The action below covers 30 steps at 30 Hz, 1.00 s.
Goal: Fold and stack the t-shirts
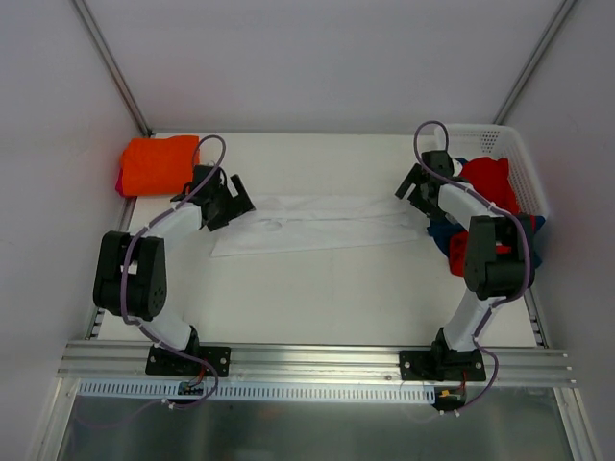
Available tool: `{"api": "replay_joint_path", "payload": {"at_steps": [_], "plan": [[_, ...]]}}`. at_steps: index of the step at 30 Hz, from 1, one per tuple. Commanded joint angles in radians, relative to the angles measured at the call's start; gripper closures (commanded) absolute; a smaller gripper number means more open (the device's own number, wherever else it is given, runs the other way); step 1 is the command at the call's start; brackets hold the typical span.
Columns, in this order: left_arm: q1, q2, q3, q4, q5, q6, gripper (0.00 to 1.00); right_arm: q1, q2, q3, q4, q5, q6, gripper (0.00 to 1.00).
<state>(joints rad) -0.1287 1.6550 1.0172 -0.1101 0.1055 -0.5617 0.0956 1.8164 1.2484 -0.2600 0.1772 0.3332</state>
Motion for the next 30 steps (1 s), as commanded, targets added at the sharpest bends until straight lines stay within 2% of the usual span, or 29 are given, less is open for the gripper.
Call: {"api": "replay_joint_path", "payload": {"at_steps": [1, 9, 13, 15, 17, 18, 19, 20, 21, 24, 28, 30], "plan": [[-0.064, -0.135, -0.078, 0.013, -0.137, -0.046, 0.01, 0.001, -0.080, -0.032, -0.091, 0.106, 0.039, 0.01], [-0.259, -0.501, -0.310, -0.054, -0.417, -0.223, 0.01, 0.045, -0.192, -0.104, -0.119, 0.153, 0.064, 0.01], [-0.310, -0.645, -0.417, -0.074, -0.447, -0.323, 0.02, 0.087, -0.238, -0.080, -0.116, 0.163, 0.056, 0.00], [-0.337, -0.684, -0.463, -0.072, -0.478, -0.371, 0.07, 0.099, -0.236, -0.066, -0.088, 0.137, 0.044, 0.01], [-0.353, -0.681, -0.482, -0.073, -0.520, -0.409, 0.12, 0.108, -0.203, -0.032, -0.035, 0.082, 0.035, 0.12], [-0.361, -0.652, -0.480, -0.072, -0.529, -0.417, 0.23, 0.108, -0.183, -0.012, -0.027, 0.065, 0.030, 0.58], [-0.359, -0.632, -0.476, -0.072, -0.535, -0.432, 0.30, 0.110, -0.160, 0.037, -0.028, 0.055, 0.032, 0.86], [-0.361, -0.611, -0.462, -0.072, -0.543, -0.441, 0.40, 0.110, -0.107, 0.064, -0.036, 0.048, 0.039, 0.99], [-0.361, -0.563, -0.451, -0.074, -0.541, -0.448, 0.64, 0.108, -0.077, 0.094, -0.044, 0.038, 0.041, 1.00], [-0.361, -0.477, -0.414, -0.074, -0.535, -0.486, 0.90, 0.110, 0.021, 0.170, -0.025, 0.005, 0.032, 1.00], [-0.362, -0.380, -0.367, -0.072, -0.527, -0.512, 1.00, 0.110, 0.124, 0.233, 0.013, -0.036, 0.010, 0.99], [-0.362, -0.334, -0.344, -0.072, -0.529, -0.518, 1.00, 0.110, 0.179, 0.267, 0.019, -0.054, 0.009, 0.99]]}}
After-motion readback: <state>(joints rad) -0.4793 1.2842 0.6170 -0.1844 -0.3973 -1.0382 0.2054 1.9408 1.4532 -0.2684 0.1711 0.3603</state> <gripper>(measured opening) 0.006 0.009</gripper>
